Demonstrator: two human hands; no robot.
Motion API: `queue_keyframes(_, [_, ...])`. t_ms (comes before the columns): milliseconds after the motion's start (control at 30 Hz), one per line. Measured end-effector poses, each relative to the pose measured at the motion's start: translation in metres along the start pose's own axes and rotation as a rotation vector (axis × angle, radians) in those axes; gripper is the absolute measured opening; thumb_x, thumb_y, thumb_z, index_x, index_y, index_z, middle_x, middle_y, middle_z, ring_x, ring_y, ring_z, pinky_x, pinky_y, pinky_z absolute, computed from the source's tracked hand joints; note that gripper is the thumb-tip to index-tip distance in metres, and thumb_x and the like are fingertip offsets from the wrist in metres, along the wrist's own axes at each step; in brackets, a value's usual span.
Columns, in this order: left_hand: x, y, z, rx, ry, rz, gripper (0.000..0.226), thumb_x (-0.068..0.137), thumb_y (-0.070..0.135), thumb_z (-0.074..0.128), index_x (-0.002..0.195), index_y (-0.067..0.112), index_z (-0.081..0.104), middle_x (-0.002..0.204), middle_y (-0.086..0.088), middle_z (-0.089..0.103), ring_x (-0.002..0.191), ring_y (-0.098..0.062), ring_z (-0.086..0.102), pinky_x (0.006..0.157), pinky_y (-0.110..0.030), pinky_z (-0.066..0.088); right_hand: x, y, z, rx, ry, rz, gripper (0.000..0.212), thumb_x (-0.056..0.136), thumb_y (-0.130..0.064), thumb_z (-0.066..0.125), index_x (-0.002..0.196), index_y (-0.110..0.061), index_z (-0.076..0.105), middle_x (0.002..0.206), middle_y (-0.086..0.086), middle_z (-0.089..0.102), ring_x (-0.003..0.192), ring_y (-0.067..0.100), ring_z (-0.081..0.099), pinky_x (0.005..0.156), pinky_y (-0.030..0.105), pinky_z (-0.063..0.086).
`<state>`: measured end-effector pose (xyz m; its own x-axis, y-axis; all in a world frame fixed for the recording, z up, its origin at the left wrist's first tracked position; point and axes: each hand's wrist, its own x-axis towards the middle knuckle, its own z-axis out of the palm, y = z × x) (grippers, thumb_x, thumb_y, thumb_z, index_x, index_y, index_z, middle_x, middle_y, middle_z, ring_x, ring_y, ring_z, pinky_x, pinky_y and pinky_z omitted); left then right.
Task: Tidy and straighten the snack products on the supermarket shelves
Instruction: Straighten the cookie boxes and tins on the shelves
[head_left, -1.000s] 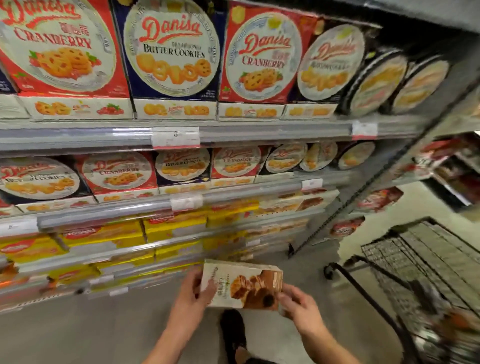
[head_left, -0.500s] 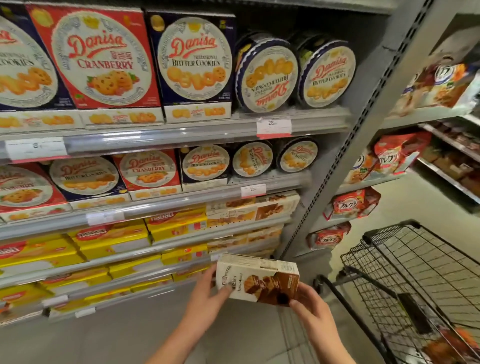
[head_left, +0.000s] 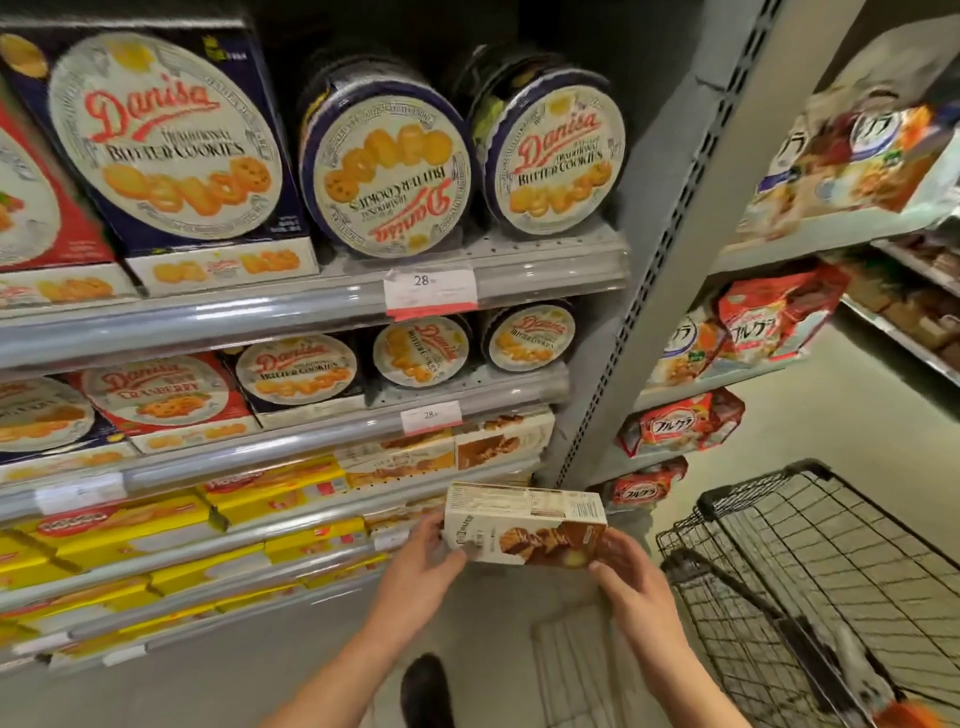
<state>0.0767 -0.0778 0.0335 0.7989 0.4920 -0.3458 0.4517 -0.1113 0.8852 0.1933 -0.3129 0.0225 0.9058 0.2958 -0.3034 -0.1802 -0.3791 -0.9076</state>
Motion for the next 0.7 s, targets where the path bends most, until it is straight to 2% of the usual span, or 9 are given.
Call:
queue_keyframes(100, [0.034, 0.013, 0.002, -0.004, -0.023, 0.001, 0.050, 0.091, 0.043, 0.071, 0.136, 0.040, 0.049, 0.129, 0.021, 0.059, 0.120, -0.003, 0.056, 0.108, -0.035, 0.045, 0.024, -0.004, 0.003, -0.017, -0.005, 0.042, 0.040, 0.093, -0.005, 0.067, 0.126, -0.026, 0.060, 0.121, -0.006, 0.071, 0.113, 0.005, 0.066, 0.096, 0.022, 0.046])
queue_keyframes(167, [0.057, 0.022, 0.006, -0.019, -0.040, 0.003, 0.045, 0.092, 0.038, 0.072, 0.132, 0.040, 0.050, 0.123, 0.021, 0.061, 0.108, 0.004, 0.056, 0.103, -0.029, 0.044, 0.038, -0.013, 0.001, -0.054, -0.013, 0.067, 0.040, 0.092, -0.013, 0.071, 0.124, -0.032, 0.058, 0.120, -0.010, 0.070, 0.114, 0.004, 0.064, 0.101, 0.028, 0.045])
queue_keyframes(267, [0.091, 0.026, 0.012, -0.053, -0.066, -0.016, 0.038, 0.094, 0.032, 0.071, 0.126, 0.043, 0.052, 0.115, 0.025, 0.061, 0.101, 0.009, 0.055, 0.105, -0.032, 0.046, 0.065, -0.027, 0.004, -0.097, -0.007, 0.082, 0.046, 0.088, -0.026, 0.073, 0.130, -0.030, 0.055, 0.124, -0.008, 0.068, 0.115, 0.003, 0.062, 0.104, 0.033, 0.046])
queue_keyframes(433, [0.129, 0.014, 0.014, -0.141, -0.067, -0.111, 0.036, 0.093, 0.025, 0.071, 0.122, 0.041, 0.057, 0.124, 0.013, 0.067, 0.109, -0.002, 0.063, 0.096, -0.029, 0.050, 0.098, -0.045, 0.012, -0.148, -0.011, 0.100, 0.045, 0.090, -0.015, 0.071, 0.131, -0.030, 0.057, 0.119, -0.019, 0.066, 0.113, 0.004, 0.061, 0.106, 0.040, 0.047])
queue_keyframes(500, [0.136, 0.012, 0.015, -0.189, -0.035, -0.157, 0.035, 0.091, 0.024, 0.074, 0.119, 0.040, 0.059, 0.122, 0.009, 0.070, 0.109, -0.007, 0.067, 0.096, -0.030, 0.052, 0.110, -0.050, 0.011, -0.191, -0.035, 0.108, 0.048, 0.083, -0.028, 0.075, 0.127, -0.034, 0.056, 0.118, -0.016, 0.067, 0.112, 0.006, 0.063, 0.106, 0.042, 0.048])
queue_keyframes(567, [0.145, 0.016, 0.017, -0.205, -0.009, -0.167, 0.037, 0.091, 0.025, 0.074, 0.123, 0.034, 0.059, 0.119, 0.011, 0.069, 0.107, -0.007, 0.066, 0.091, -0.025, 0.051, 0.125, -0.047, 0.007, -0.218, -0.077, 0.094, 0.063, 0.066, -0.049, 0.071, 0.126, -0.038, 0.057, 0.121, -0.012, 0.069, 0.115, 0.010, 0.064, 0.107, 0.047, 0.048])
queue_keyframes(600, [0.151, 0.018, 0.020, -0.214, 0.015, -0.169, 0.039, 0.091, 0.026, 0.075, 0.126, 0.031, 0.058, 0.120, 0.011, 0.069, 0.108, -0.007, 0.066, 0.091, -0.026, 0.051, 0.137, -0.042, 0.002, -0.225, -0.103, 0.076, 0.068, 0.061, -0.055, 0.068, 0.126, -0.038, 0.059, 0.120, -0.012, 0.070, 0.115, 0.011, 0.065, 0.106, 0.048, 0.048])
queue_keyframes(700, [0.158, 0.024, 0.027, -0.275, 0.084, -0.228, 0.039, 0.090, 0.024, 0.074, 0.127, 0.025, 0.059, 0.117, 0.010, 0.068, 0.106, -0.009, 0.065, 0.089, -0.030, 0.052, 0.168, -0.036, -0.007, -0.333, -0.210, 0.020, 0.061, 0.065, -0.057, 0.066, 0.124, -0.043, 0.063, 0.116, -0.018, 0.072, 0.111, 0.006, 0.066, 0.100, 0.045, 0.051])
